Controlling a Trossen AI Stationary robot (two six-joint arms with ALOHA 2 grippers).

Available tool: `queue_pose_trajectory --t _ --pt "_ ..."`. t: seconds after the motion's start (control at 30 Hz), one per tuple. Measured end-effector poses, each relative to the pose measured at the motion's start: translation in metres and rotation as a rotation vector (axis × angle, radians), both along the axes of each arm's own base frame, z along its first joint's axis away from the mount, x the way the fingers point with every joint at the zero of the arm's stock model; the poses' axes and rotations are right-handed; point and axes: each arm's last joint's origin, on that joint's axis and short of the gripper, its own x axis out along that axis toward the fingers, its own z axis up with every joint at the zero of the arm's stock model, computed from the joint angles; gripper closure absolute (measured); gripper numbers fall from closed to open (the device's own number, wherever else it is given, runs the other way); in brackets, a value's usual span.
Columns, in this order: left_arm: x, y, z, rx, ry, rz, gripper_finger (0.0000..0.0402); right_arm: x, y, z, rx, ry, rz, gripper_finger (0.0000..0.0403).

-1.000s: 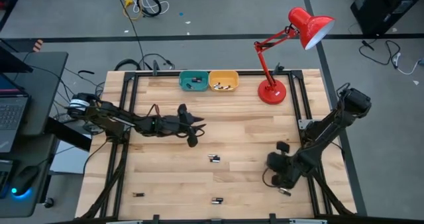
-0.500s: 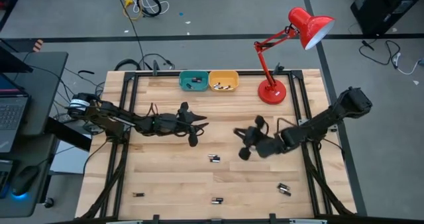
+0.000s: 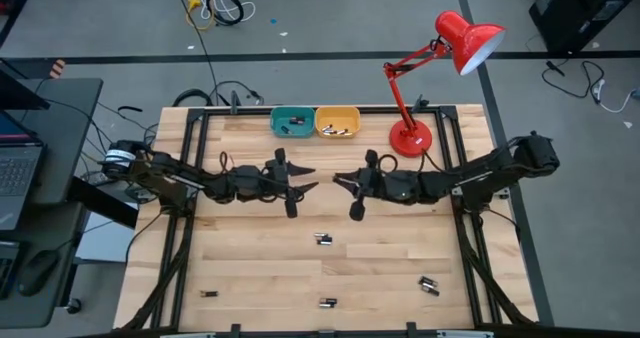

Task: Sort batteries
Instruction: Put the black battery into the blue bin

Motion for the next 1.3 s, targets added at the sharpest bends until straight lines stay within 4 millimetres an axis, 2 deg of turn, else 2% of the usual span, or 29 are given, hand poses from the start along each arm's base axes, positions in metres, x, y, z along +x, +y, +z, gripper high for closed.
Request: queue_pose_trajectory --t 0.43,0.6,1.3 --pt "0.0 0.007 0.005 0.005 -0.052 -0.054 0.0209 0.026 -0.001 -0.024 -0.104 -0.117 0.045 0.0367" --pt "0.0 0.007 0.005 0.006 -0.052 -0.066 0.0209 0.03 -0.002 -0.027 -0.115 -0.184 0.037 0.0367" --pt "0.005 0.01 0.015 0.035 -0.09 -0.08 0.0232 0.046 -0.01 -0.012 -0.108 -0.2 0.077 0.0366"
